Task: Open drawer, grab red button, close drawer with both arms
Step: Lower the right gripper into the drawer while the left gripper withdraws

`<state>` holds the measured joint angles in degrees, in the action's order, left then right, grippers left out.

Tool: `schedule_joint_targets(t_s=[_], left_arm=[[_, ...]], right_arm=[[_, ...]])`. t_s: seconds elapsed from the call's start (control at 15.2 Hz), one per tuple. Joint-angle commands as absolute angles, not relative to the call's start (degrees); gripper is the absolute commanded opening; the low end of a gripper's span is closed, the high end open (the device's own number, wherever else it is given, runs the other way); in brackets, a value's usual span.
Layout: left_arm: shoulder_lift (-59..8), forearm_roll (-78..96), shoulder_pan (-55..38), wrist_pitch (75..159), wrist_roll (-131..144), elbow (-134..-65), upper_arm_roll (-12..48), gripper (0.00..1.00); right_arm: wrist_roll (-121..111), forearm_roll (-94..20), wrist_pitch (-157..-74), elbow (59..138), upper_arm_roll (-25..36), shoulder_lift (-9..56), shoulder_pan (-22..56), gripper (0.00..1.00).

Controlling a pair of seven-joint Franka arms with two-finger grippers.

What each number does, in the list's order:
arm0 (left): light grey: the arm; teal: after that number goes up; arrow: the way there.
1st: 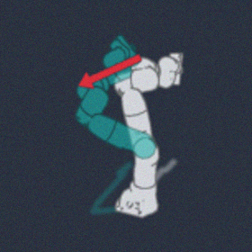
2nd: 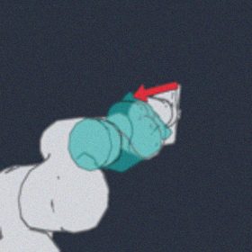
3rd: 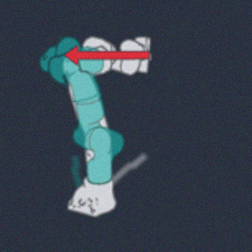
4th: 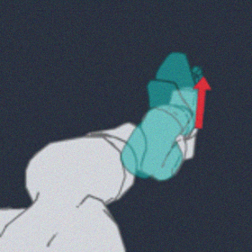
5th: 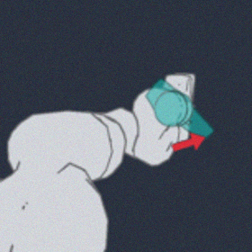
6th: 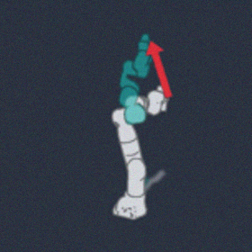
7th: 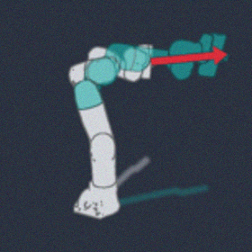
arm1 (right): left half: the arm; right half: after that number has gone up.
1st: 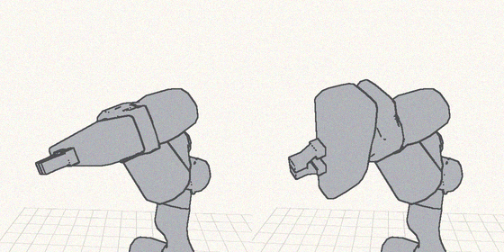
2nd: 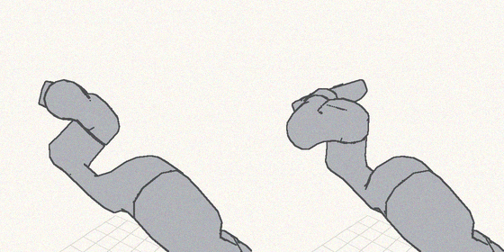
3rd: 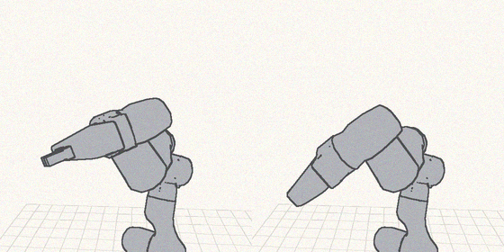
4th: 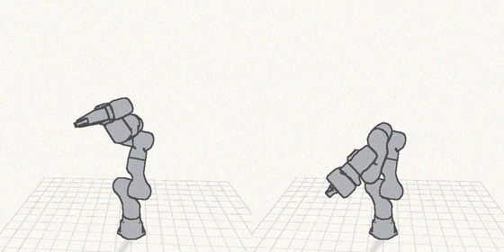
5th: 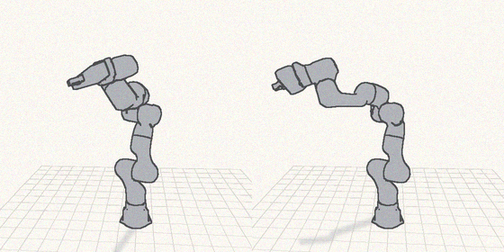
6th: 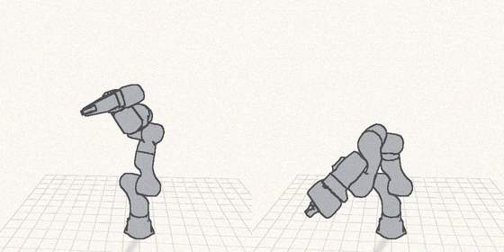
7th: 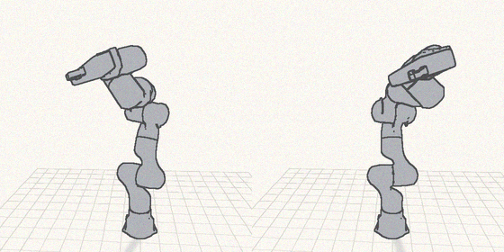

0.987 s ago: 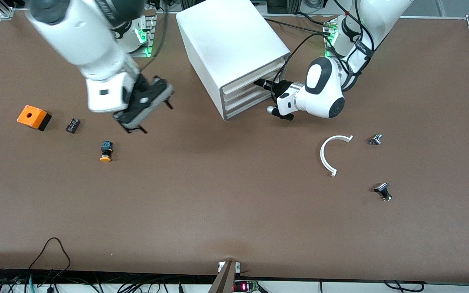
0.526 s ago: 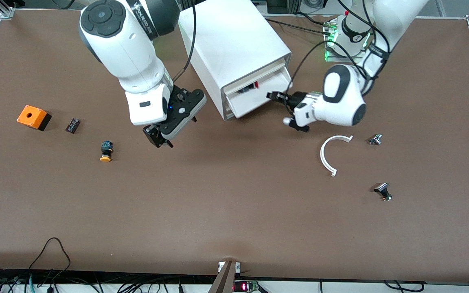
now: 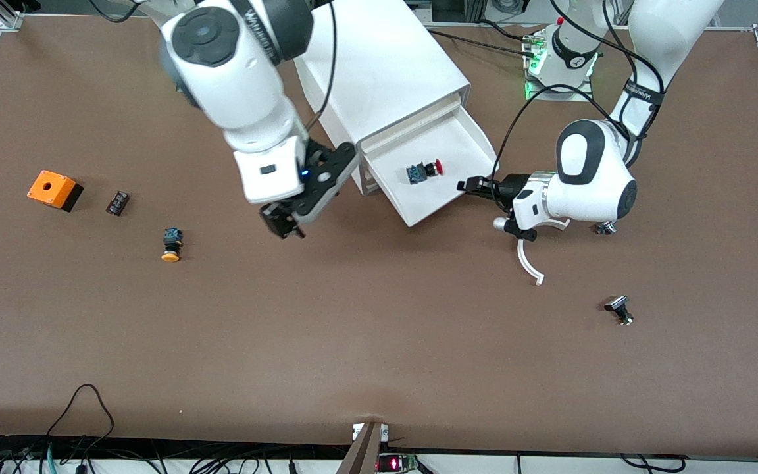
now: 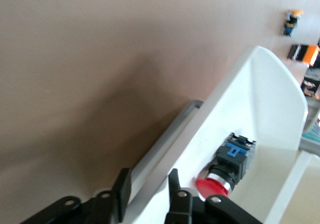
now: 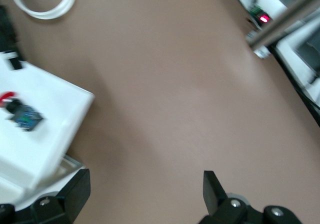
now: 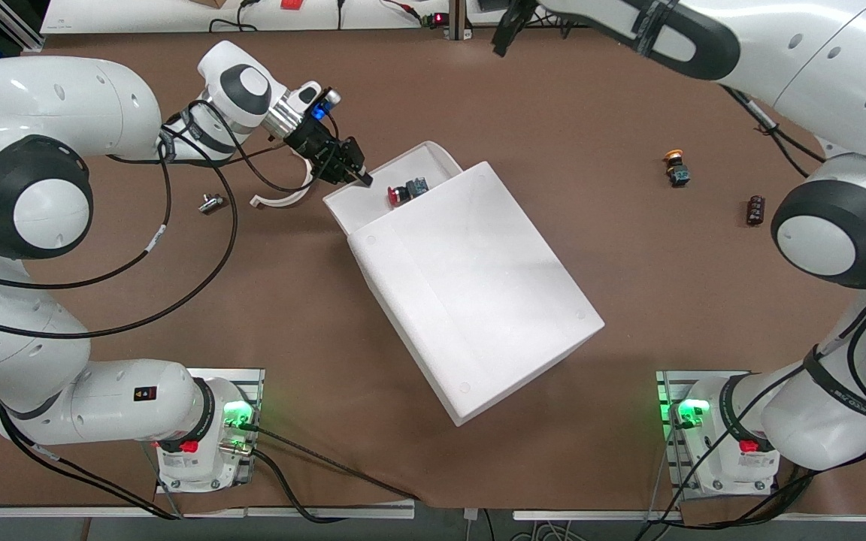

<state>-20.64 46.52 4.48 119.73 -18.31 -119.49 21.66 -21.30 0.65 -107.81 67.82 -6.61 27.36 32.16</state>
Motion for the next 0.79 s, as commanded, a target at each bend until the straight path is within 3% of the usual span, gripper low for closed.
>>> schedule_joint_targets(t_s=[0.0,0.33,0.53,0.72], left_arm=[[-20.9,45.1,4.8,120.7,-16.9,-118.6,20.7,1.0],[-19.1,43.9,7.5,121.1,-16.7,-115.2,20.6,1.0],[-14.7,43.1,14.6,124.4,-17.0,-114.1,20.3,1.0],[-11.4,42.3,15.5,124.8,-16.7,-113.8,20.2,1.0]], right_arm=[[-22.0,0.9,-107.4,62.2,-6.3,31.6,36.8,1.0],[-26.9,1.0,-108.2,61.7,-6.0,36.3,42.3,1.0],[-29.0,1.1,-107.9,61.8,-5.4,39.3,45.3,1.0],[-29.7,1.5,-108.6,61.8,-5.1,41.8,47.3,1.0]])
